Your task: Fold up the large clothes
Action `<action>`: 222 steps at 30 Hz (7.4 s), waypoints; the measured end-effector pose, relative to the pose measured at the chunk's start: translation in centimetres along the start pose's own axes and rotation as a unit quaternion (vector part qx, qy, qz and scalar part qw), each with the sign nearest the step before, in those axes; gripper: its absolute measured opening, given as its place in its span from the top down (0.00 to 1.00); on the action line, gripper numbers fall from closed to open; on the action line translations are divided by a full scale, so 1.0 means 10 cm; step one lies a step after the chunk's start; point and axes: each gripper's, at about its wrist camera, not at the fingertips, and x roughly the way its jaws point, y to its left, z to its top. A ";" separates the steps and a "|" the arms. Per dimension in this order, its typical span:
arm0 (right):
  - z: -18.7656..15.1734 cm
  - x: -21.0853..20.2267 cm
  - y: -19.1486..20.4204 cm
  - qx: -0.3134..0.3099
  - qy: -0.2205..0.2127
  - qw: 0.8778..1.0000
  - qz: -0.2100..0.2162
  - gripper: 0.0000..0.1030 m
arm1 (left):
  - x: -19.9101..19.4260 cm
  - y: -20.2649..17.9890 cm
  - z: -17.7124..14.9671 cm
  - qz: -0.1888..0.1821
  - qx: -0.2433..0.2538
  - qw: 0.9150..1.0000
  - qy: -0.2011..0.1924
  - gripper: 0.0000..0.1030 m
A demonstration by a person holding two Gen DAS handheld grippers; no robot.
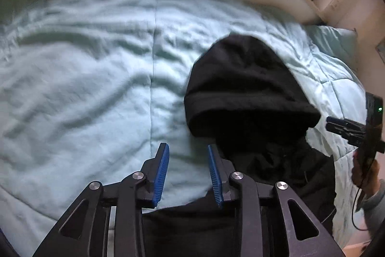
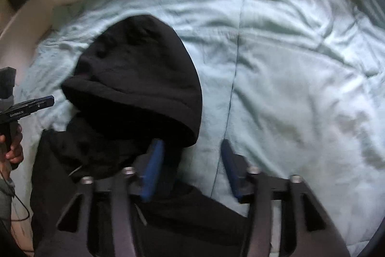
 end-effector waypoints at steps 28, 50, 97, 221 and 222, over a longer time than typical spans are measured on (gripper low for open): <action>0.22 0.54 0.21 0.000 0.016 1.000 0.024 0.43 | 0.77 -0.49 0.16 -0.069 0.001 0.997 0.043 0.66; 1.32 1.38 0.86 -0.047 0.007 0.996 0.080 0.40 | 1.24 -0.35 0.28 -0.024 -0.026 0.998 0.045 0.49; 1.02 1.32 -0.35 -0.015 0.115 0.969 0.220 0.34 | 1.35 0.26 0.88 -0.269 -0.015 0.950 0.154 0.26; -4.74 -1.97 1.05 0.153 -0.049 0.986 -0.051 0.35 | -2.51 0.31 -5.19 0.026 -0.081 0.996 -0.026 0.46; -4.80 -2.03 1.01 0.154 -0.047 0.986 -0.047 0.35 | -2.52 0.29 -5.20 0.022 -0.076 0.996 -0.031 0.46</action>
